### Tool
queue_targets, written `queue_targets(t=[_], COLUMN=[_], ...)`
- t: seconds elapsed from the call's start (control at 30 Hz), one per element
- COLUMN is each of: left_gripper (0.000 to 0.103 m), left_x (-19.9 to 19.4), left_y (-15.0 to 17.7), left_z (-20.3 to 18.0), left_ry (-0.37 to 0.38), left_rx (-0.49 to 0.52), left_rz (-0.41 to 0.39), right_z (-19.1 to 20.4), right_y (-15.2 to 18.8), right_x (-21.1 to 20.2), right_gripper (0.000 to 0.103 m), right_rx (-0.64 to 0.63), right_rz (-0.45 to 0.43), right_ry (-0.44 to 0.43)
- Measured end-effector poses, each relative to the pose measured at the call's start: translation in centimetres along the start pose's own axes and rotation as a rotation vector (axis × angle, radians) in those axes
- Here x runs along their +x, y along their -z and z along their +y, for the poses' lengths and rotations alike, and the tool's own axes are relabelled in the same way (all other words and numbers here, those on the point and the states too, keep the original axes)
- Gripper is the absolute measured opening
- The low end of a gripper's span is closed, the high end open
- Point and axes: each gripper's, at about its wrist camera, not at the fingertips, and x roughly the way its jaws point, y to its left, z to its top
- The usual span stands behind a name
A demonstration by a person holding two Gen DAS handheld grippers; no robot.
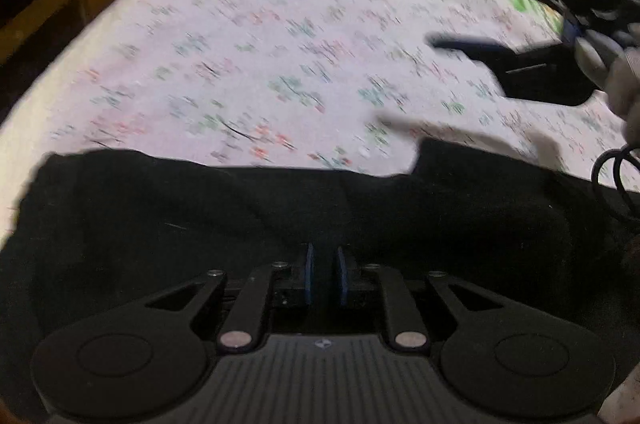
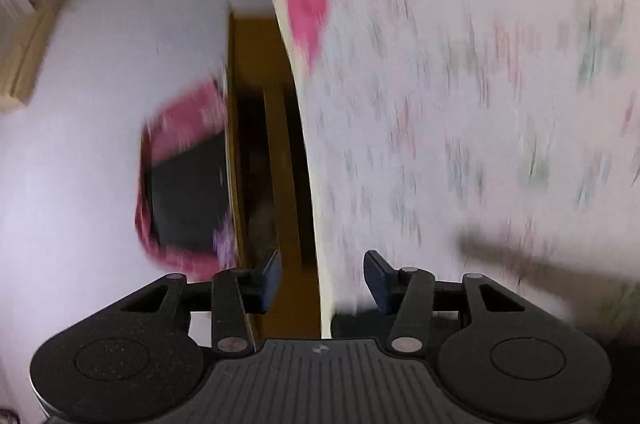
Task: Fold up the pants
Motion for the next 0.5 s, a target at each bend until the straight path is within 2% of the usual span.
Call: queue_targets(t=[0.03,0.07,0.13,0.23,0.27,0.3,0.33,0.43,0.5], left_gripper=[0.025,0.025,0.025,0.025,0.025,0.025,0.025,0.019,0.018], left_x=[-0.6,-1.2,-1.9,-1.3,-1.0,-0.7,-0.4,-0.5,-1.5], left_y=[0.0,-0.1,-0.7,-1.2,-1.1,-0.9,-0.3,2.4,3.2], left_z=[0.4,1.1,2.5,3.4,3.5,3.6,4.3,7.9,9.3], left_ry=[-0.028,-0.048,-0.044,0.015,0.008,-0.03,-0.071,-0.114,-0.12], left_rx=[-0.002,-0.02,-0.096,-0.178,-0.174,-0.172,-0.186,-0.286,-0.326], left_rz=[-0.028,-0.059,-0.09,-0.103,-0.099,-0.09,-0.074,-0.042,-0.048], right_z=[1.1,1.9,3.2,1.6,0.6,-0.8,-2.1,-5.1,-4.7], right_y=[0.4,1.1,3.9,6.9,7.2,7.2,6.7,4.8,4.1], right_x=[-0.4,-0.6,-0.2,2.1,2.8,2.8,2.2,-1.8,-3.8], right_gripper=[0.041,0.041,0.041,0.04,0.031,0.007,0.0,0.0,0.0], right_rx=[-0.08,-0.152,-0.269,-0.221,-0.199,-0.18,-0.153,-0.058,-0.085], right_rz=[0.025,0.049,0.141,0.242,0.24,0.205,0.159,-0.016,-0.05], right_ry=[0.079,0.116,0.141,0.158,0.191,0.253,0.307,0.386,0.42])
